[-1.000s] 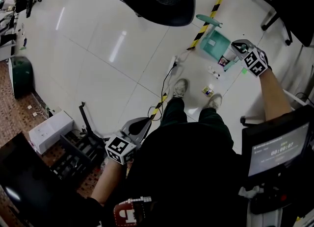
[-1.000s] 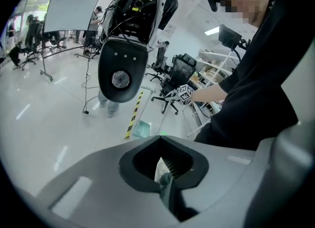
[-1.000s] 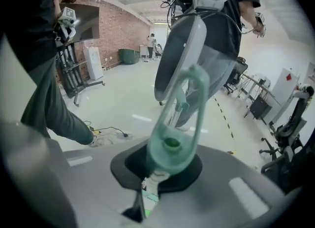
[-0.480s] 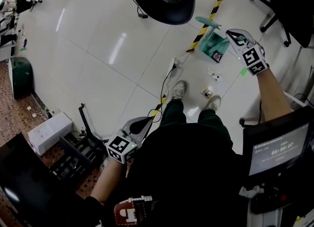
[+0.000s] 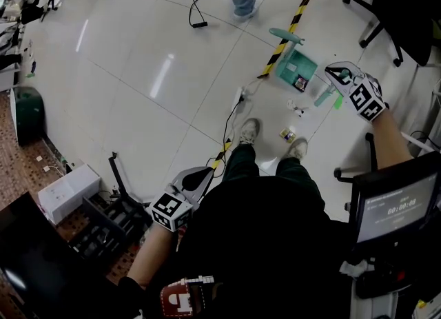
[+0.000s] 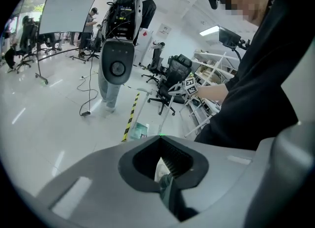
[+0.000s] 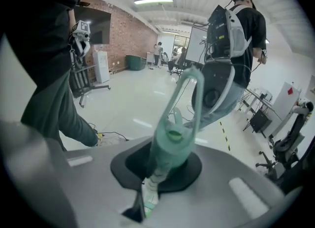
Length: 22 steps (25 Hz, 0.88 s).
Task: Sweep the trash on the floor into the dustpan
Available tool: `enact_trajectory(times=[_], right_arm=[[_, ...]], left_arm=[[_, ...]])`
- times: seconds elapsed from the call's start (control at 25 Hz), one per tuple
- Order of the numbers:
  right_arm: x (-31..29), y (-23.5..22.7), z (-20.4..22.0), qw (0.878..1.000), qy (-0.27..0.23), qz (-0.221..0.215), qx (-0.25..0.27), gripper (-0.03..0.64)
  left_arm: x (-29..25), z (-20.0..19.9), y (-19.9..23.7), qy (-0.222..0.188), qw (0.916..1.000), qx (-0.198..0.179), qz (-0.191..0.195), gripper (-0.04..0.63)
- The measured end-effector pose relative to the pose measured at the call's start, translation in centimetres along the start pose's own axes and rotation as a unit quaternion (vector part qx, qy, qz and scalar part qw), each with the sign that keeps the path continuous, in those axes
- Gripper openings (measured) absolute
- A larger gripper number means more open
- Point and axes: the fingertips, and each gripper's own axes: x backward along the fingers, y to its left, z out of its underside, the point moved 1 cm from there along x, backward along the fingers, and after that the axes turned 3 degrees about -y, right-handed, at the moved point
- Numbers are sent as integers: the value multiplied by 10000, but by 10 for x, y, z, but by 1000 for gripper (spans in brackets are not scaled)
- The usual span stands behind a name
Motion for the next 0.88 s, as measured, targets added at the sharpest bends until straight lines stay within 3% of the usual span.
enact_trajectory(times=[0.2,0.32,0.48,0.72,0.88], right_arm=[[-54,23,50,9983,510,-252,-130,0],[-80,20,65,9981,541,-61,-305,0],[-91,9,46,9974,171,431,-552,0],[-92,-12,4,9971,-206,720,-135,0],[-83,-22,-13,9949,-441,898,-148,0]], left_arm=[[6,7,0,98,9999,42,-82,2],[8,14,3,133,9997,113,-177,2],[15,25,6,151,9994,175,-251,2],[14,24,8,127,9995,154,-236,2],[14,23,7,114,9996,132,-213,2]])
